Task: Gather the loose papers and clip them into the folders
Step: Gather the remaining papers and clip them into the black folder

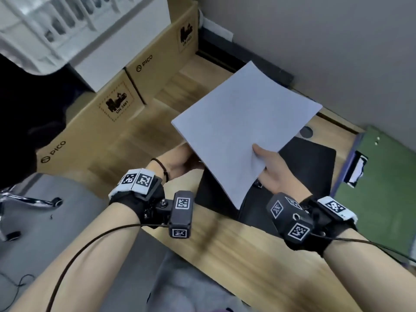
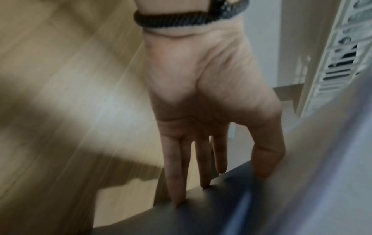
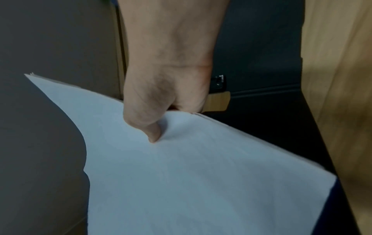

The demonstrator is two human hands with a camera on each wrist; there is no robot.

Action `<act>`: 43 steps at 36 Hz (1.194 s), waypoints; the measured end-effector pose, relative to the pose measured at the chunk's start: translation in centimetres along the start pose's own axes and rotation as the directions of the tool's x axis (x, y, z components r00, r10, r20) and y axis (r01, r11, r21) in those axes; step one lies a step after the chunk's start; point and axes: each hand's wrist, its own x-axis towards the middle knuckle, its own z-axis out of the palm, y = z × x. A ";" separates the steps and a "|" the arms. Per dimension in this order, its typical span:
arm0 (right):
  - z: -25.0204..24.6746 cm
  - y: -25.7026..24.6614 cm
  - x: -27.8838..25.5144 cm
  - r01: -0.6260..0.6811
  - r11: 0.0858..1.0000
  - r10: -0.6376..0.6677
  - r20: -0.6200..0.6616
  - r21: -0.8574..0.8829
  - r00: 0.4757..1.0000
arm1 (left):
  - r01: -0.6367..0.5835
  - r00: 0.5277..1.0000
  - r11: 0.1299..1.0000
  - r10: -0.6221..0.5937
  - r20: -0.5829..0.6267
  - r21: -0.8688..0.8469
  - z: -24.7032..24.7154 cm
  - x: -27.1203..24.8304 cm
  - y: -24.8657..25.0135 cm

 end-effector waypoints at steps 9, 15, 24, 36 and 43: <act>-2.3 3.0 1.6 -0.100 0.995 0.101 -0.161 0.014 0.982 | -0.095 0.984 0.940 0.138 -0.112 0.328 -5.4 2.3 -1.0; -5.3 3.6 1.4 -0.145 0.983 0.115 -0.235 -0.111 0.965 | -0.036 0.876 0.963 0.160 -0.455 0.268 -8.8 3.7 -2.2; -10.4 3.6 -1.0 -0.203 0.909 0.103 -0.278 -0.364 0.955 | 0.047 0.914 0.779 0.220 -0.342 0.625 -6.3 6.7 -3.8; -17.3 3.4 -5.4 -0.331 0.880 0.187 -0.393 -0.340 0.900 | 0.145 0.989 0.463 -0.080 -0.122 0.874 -0.4 10.3 -8.4; -18.4 3.8 -5.7 -0.390 0.845 0.233 -0.404 -0.367 0.885 | 0.154 0.979 0.581 0.019 -0.202 0.799 -1.9 10.2 -6.8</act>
